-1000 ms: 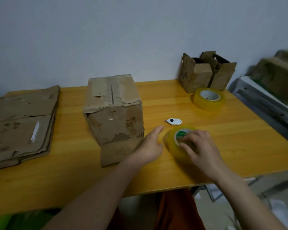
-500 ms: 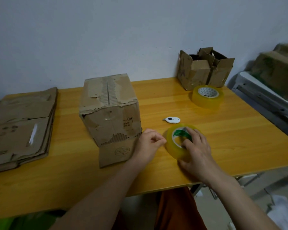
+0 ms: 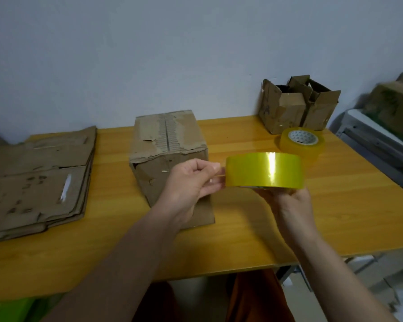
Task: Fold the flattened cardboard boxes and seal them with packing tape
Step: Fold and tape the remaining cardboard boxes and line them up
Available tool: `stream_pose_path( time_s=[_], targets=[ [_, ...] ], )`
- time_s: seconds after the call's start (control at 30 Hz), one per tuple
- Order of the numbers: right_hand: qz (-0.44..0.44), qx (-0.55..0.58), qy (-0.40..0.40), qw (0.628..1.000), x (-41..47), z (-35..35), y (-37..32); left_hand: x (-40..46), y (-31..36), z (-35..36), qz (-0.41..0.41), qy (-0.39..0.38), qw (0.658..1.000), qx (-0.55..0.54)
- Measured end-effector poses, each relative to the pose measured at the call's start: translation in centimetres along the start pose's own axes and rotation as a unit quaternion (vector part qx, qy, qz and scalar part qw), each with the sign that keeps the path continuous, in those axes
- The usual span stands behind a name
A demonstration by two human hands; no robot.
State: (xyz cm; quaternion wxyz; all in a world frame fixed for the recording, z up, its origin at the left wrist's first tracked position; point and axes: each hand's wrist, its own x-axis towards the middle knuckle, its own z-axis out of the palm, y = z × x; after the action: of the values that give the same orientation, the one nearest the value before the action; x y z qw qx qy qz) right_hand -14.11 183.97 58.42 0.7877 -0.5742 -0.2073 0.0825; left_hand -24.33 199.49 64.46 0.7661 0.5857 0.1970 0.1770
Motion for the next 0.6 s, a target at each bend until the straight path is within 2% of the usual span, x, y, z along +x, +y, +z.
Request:
stream_pose_path(
  time_s=[0.07,0.17,0.33,0.43,0.6],
  targets=[
    [0.019,0.054,0.006,0.998,0.1,1.4,-0.1,-0.7,0.5,-0.4,-0.019,0.004,0.999,-0.026],
    [-0.030,-0.070,0.030,0.997,0.8,2.2,-0.3,-1.6,0.7,-2.2,-0.017,0.050,0.998,0.044],
    [-0.092,-0.171,0.064,0.979,2.2,2.5,-1.7,-2.8,1.4,-6.7,0.000,0.119,0.988,0.100],
    [-0.105,-0.210,0.072,0.969,2.7,2.4,-2.0,-3.2,2.1,-8.6,0.007,0.126,0.977,0.171],
    [-0.138,-0.222,0.037,0.964,2.2,4.3,-1.3,-3.4,2.4,-9.9,-0.040,0.138,0.985,0.100]
  ],
)
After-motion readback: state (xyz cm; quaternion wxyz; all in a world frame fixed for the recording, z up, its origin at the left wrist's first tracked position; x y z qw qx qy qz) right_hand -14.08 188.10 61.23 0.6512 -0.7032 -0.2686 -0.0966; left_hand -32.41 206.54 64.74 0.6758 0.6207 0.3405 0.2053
